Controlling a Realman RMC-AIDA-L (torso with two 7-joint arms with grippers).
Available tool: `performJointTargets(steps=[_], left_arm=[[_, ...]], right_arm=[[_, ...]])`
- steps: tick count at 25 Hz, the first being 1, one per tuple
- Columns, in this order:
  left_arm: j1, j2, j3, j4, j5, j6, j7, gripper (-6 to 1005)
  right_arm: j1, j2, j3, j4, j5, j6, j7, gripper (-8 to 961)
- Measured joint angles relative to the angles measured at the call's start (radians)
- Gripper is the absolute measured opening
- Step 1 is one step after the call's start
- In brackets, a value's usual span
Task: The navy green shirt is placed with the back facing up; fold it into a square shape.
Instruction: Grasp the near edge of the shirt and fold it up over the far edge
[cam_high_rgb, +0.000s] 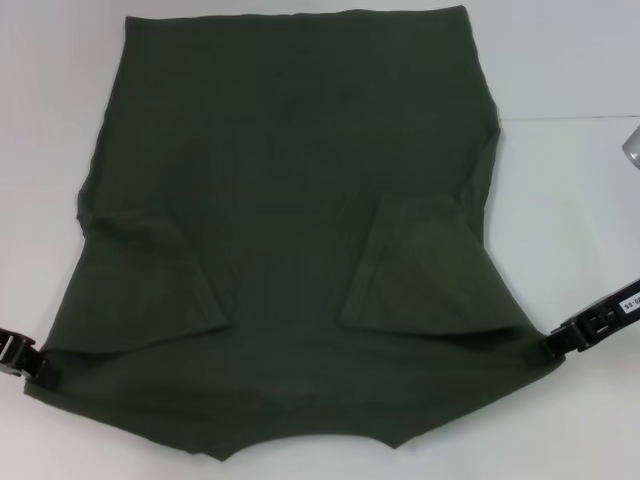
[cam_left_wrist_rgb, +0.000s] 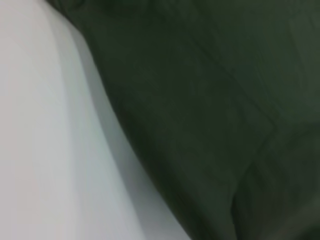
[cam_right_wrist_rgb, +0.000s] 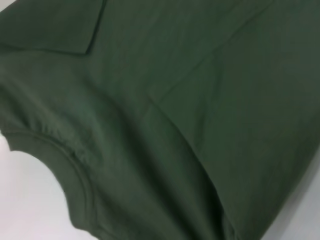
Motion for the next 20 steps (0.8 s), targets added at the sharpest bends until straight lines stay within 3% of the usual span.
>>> performJointTargets(steps=[11,20], left_arm=[[-0.003,0.001,0.0,0.0,-0.009,0.071,0.05,38],[0.006,0.004,-0.002,0.0,-0.042,0.161,0.193,37]], right_arm=[[-0.012,-0.006,-0.001,-0.008,0.0,-0.037,-0.032,76],[-0.031,-0.01,0.015,-0.008,0.003,-0.081,-0.096,76]])
